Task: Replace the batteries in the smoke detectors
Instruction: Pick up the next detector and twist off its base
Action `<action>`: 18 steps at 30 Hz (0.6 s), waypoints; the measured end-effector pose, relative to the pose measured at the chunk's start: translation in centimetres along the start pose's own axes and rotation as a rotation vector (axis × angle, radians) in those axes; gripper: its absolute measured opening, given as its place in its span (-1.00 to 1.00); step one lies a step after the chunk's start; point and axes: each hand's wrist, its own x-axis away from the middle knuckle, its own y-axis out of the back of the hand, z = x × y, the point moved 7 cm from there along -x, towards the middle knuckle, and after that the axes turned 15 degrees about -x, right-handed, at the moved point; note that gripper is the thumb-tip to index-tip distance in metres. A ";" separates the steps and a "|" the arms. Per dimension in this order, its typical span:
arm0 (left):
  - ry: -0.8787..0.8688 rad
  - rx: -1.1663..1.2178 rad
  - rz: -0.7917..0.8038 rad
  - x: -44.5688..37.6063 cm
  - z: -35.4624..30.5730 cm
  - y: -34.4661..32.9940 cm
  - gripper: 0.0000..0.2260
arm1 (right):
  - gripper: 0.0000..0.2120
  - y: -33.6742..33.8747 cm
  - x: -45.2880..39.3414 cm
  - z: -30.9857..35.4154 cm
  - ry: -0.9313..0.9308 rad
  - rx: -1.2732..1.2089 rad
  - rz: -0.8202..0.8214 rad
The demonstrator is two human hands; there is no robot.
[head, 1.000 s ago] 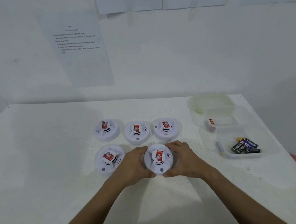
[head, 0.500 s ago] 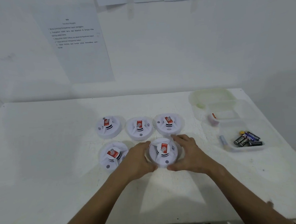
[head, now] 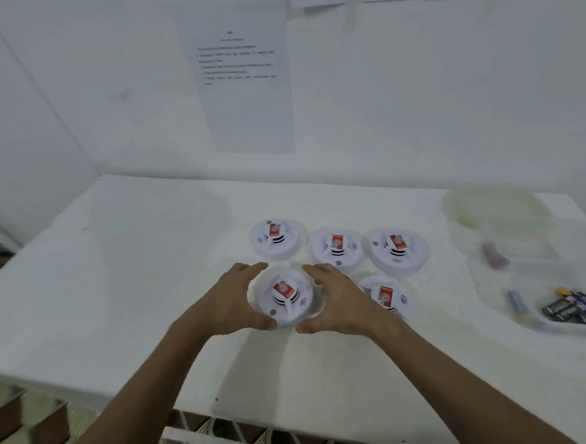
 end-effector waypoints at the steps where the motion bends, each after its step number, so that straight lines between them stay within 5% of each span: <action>1: 0.001 -0.006 0.009 0.0 0.4 -0.4 -0.20 | -0.31 -0.4 -0.4 -0.5 -0.005 0.010 0.001; 7: 0.049 0.062 -0.038 -1.0 2.7 -2.9 -0.48 | -0.27 -1.6 -1.8 -2.2 -0.060 0.067 0.016; 13: 0.062 0.120 -0.146 -0.5 1.6 -1.8 -0.37 | -0.07 0.8 -0.3 -0.9 -0.034 0.006 -0.030; 18: -0.045 0.197 -0.280 -1.0 -4.1 0.8 -0.38 | -0.10 7.4 3.0 0.6 0.025 -0.044 -0.102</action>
